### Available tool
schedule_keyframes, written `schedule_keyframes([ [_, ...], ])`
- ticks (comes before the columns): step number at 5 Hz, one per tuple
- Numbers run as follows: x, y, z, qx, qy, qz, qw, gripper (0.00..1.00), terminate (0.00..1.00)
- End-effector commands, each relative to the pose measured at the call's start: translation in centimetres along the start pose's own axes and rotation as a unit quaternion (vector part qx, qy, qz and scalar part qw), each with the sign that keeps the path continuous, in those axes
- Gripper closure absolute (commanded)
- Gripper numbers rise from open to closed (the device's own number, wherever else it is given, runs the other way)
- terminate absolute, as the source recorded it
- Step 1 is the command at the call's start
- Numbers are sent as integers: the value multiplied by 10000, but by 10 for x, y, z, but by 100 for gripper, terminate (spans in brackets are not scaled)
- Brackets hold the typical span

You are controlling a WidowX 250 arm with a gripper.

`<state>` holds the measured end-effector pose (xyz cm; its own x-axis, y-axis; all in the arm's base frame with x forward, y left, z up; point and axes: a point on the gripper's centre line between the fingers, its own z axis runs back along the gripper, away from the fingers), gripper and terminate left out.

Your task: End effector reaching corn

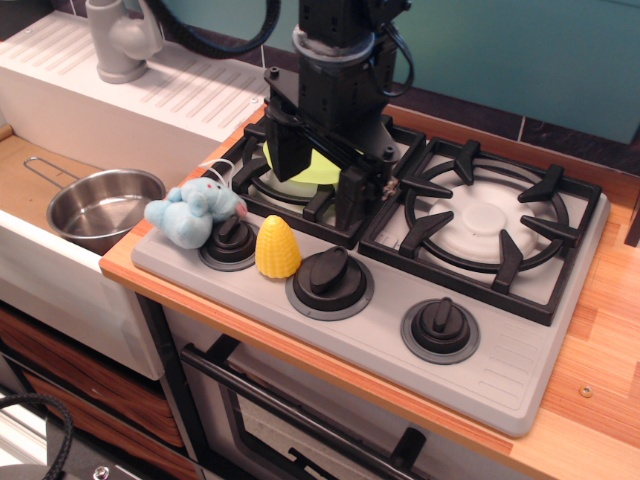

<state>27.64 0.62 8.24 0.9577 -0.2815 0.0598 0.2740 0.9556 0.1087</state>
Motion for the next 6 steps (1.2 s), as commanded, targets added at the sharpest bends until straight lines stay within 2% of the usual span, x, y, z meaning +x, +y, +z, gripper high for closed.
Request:
schedule_keyframes([
  [1,10,25,-1,110,-343,-165,9992,0,0],
  [3,5,32,-1,65,-288,-171,9994,0,0],
  [5,2,21,-9,-91,-425,-1,9991,0,0],
  [6,-5,18,-16,-35,-455,-53,9989,0,0],
])
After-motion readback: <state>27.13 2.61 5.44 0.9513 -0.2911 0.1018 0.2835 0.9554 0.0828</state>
